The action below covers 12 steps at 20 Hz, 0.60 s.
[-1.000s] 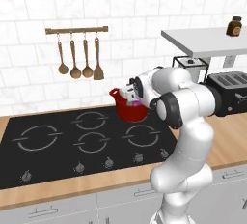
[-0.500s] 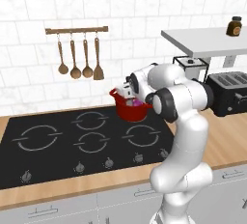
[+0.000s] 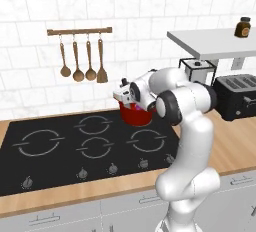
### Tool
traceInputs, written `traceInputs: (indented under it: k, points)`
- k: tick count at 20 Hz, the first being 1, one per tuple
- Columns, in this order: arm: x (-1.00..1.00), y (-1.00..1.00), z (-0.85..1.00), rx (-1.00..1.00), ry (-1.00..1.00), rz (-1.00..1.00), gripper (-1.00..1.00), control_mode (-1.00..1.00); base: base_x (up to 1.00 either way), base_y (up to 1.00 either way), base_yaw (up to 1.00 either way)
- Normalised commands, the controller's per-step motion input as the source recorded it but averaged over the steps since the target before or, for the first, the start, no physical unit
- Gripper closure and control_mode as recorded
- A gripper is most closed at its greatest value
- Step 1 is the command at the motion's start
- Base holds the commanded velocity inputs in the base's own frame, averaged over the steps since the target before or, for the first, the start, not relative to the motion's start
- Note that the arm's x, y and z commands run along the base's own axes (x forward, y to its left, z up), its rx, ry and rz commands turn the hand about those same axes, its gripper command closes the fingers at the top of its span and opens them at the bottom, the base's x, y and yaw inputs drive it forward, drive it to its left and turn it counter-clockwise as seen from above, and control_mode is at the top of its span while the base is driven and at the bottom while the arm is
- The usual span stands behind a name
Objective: Put the mushroom and onion in the pot. Retrieve the spatula and lightly stir the vegetables in the pot.
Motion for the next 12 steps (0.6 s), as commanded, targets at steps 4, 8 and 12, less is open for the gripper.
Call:
traceInputs:
  k: [4, 8, 12]
  points:
    - [0.48, -0.04, -0.36, 0.0, -0.16, 0.18, 1.0, -1.0, 0.0, 0.0, 0.0]
    - [0.05, -0.25, 0.02, -0.01, -0.16, 0.06, 1.0, -1.0, 0.0, 0.0, 0.0]
    - [0.0, -0.33, 0.0, -0.05, -0.07, 0.0, 1.0, -1.0, 0.0, 0.0, 0.0]
